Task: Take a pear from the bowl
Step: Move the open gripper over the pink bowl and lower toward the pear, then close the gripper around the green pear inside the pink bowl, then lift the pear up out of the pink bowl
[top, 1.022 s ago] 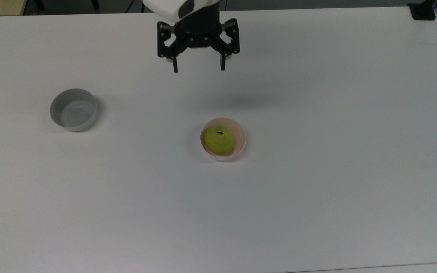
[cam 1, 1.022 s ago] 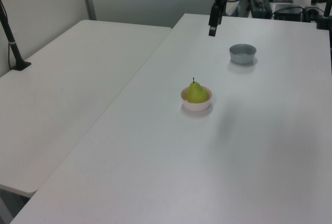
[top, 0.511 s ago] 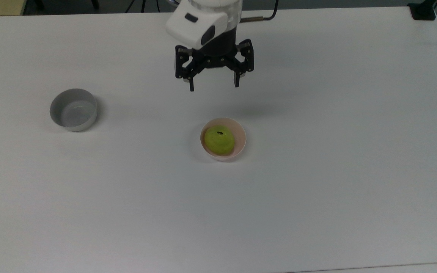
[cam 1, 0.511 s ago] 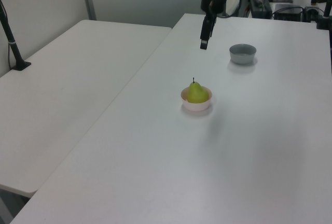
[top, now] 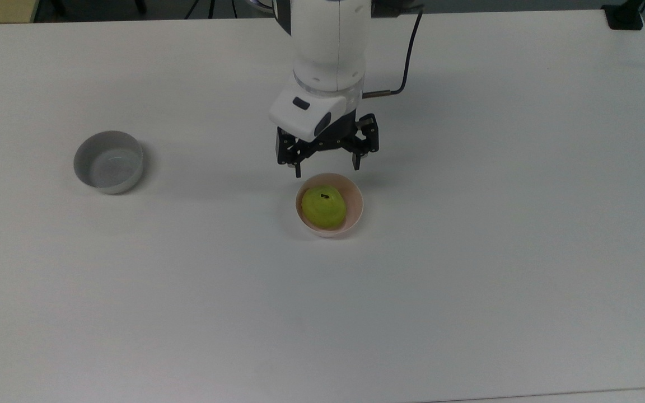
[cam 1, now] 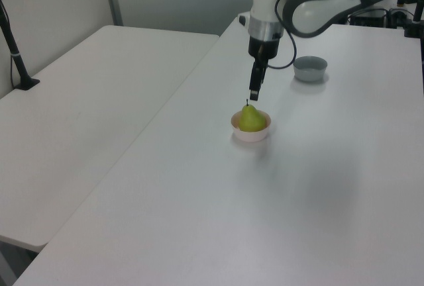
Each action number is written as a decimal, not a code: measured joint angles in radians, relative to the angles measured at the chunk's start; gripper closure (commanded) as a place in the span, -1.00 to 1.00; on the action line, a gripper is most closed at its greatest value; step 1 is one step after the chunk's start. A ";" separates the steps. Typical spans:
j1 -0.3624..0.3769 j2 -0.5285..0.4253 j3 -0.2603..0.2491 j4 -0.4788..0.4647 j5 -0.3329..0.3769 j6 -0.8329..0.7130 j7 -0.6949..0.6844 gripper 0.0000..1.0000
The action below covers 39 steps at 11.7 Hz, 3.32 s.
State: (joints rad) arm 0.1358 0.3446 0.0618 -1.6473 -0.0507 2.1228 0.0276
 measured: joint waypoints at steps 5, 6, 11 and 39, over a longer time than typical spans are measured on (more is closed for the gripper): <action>0.000 0.072 0.002 -0.009 -0.021 0.045 0.000 -1.00; 0.000 0.087 0.002 -0.011 -0.021 0.067 0.000 -0.99; 0.000 0.124 0.003 -0.013 -0.051 0.114 0.000 -0.71; -0.003 -0.007 0.024 0.087 -0.081 -0.089 0.000 0.13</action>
State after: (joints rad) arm 0.1325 0.3375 0.0859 -1.5600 -0.1317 2.0339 0.0275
